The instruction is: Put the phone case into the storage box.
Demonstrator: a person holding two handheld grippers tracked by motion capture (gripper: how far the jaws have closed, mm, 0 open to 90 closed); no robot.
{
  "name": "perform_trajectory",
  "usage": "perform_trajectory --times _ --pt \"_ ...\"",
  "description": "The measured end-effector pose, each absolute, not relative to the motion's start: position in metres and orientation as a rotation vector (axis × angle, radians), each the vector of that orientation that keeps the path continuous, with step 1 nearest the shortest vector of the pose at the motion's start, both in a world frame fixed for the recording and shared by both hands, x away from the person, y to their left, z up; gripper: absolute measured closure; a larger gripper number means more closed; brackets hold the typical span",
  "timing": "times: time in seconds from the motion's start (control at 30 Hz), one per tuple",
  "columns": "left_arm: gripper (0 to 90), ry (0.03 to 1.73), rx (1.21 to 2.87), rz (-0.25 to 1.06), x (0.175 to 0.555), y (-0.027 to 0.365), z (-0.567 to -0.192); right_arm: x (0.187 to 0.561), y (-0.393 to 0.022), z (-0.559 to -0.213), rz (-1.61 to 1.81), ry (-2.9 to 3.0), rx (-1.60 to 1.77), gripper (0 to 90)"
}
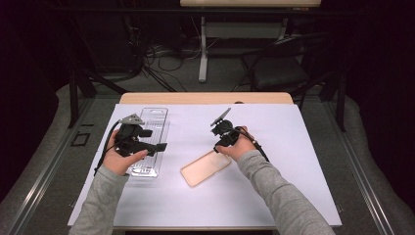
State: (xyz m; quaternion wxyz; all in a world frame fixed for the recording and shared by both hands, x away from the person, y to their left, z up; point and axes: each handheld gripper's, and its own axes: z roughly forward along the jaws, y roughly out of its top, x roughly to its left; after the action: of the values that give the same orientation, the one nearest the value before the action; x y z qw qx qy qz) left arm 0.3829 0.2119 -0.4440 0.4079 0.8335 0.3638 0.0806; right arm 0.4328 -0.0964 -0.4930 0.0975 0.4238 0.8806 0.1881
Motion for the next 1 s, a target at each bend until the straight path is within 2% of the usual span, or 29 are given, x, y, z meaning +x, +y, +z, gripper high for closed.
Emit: perform_trajectory --times 0.33,0.97,1.0 --pt "15.9 0.927 2.100 0.199 0.383 0.215 -0.445 0.438 -0.099 -0.496 0.498 2.652 1.307 63.2" --pt "15.9 0.940 2.092 0.191 0.384 0.218 -0.446 0.442 -0.093 -0.511 0.302 2.653 1.442 64.4" --pt "15.9 0.939 2.092 0.189 0.384 0.218 -0.446 0.442 -0.094 -0.518 0.415 2.619 1.441 65.1"
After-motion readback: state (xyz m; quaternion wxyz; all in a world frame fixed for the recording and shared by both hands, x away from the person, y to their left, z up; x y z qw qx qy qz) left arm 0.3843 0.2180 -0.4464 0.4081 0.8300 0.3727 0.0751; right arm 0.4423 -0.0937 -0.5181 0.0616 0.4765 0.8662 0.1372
